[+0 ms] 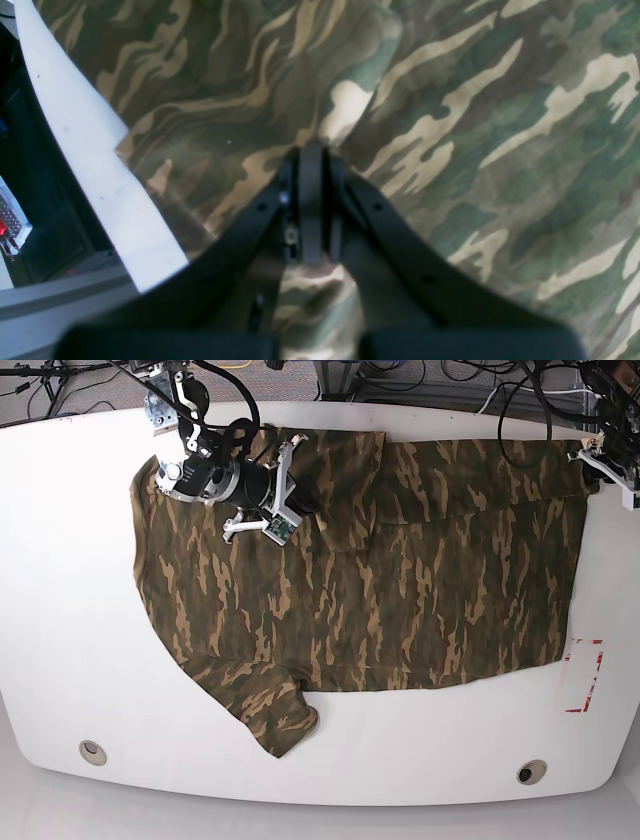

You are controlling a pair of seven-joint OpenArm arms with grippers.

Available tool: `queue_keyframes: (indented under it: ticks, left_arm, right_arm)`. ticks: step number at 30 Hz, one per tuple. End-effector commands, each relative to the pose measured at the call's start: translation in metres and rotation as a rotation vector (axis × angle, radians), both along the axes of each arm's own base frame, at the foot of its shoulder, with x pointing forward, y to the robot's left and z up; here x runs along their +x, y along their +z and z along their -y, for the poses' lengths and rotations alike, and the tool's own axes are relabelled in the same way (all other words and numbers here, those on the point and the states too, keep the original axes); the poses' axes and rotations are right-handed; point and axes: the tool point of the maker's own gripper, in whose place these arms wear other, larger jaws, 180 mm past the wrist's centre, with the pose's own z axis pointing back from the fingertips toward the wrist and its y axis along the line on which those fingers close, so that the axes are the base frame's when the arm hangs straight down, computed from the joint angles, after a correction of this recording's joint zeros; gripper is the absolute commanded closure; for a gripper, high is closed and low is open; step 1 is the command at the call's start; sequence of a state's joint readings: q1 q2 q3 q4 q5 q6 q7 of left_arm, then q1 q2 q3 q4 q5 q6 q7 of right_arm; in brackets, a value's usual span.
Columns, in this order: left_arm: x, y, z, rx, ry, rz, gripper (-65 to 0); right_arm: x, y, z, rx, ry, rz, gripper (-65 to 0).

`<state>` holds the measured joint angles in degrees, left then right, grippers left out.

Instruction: Fold the T-shirt properly

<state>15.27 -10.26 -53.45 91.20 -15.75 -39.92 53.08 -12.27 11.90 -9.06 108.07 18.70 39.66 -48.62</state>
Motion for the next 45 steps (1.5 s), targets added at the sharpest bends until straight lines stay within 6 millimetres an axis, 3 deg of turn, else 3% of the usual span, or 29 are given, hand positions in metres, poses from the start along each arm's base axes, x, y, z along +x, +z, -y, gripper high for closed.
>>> queue_keyframes:
  ticks: [1,3,7,9,12,16,20,23,31,39,45]
  left_arm:
    - [0.005,0.015,-0.008,0.039,-0.015,0.033,-20.0]
    - [0.005,0.015,-0.008,0.040,-0.016,0.034,-15.6]
    - [0.006,0.015,-0.008,0.044,-0.015,0.032,0.0]
    - [0.006,0.016,-0.008,0.042,-0.016,0.034,0.0]
    - [0.006,0.015,-0.008,0.042,-0.014,0.034,-4.4]
    - [0.005,0.016,-0.010,0.040,-0.007,0.037,-17.5]
    - [0.006,0.020,-0.014,0.054,-0.011,0.039,-35.4]
    - [0.006,0.020,-0.016,0.054,-0.010,0.036,-42.6]
    - [0.025,0.030,-0.006,-0.019,-0.024,0.130,-41.1]
    - [0.033,0.020,-0.006,-0.080,-0.029,0.090,-40.8]
    - [0.028,0.016,-0.009,-0.064,-0.025,0.060,-40.8]
  right_arm:
    - [0.006,0.015,-0.006,0.044,0.005,0.042,0.0]
    - [0.006,0.015,-0.006,0.044,0.005,0.042,0.0]
    - [0.007,0.016,-0.007,0.050,0.005,0.043,0.0]
    - [0.007,0.016,-0.007,0.050,0.005,0.044,0.0]
    - [0.007,0.016,-0.007,0.050,0.005,0.044,0.0]
    - [0.007,0.016,-0.007,0.050,0.005,0.044,0.0]
    - [0.007,0.016,-0.007,0.050,0.005,0.043,0.0]
    - [0.006,0.015,-0.007,0.050,0.005,0.041,0.0]
    - [0.006,0.015,-0.006,0.047,0.005,0.040,0.0]
    - [0.006,0.015,-0.007,0.051,0.005,0.041,0.0]
    - [0.006,0.015,-0.007,0.051,0.005,0.041,0.0]
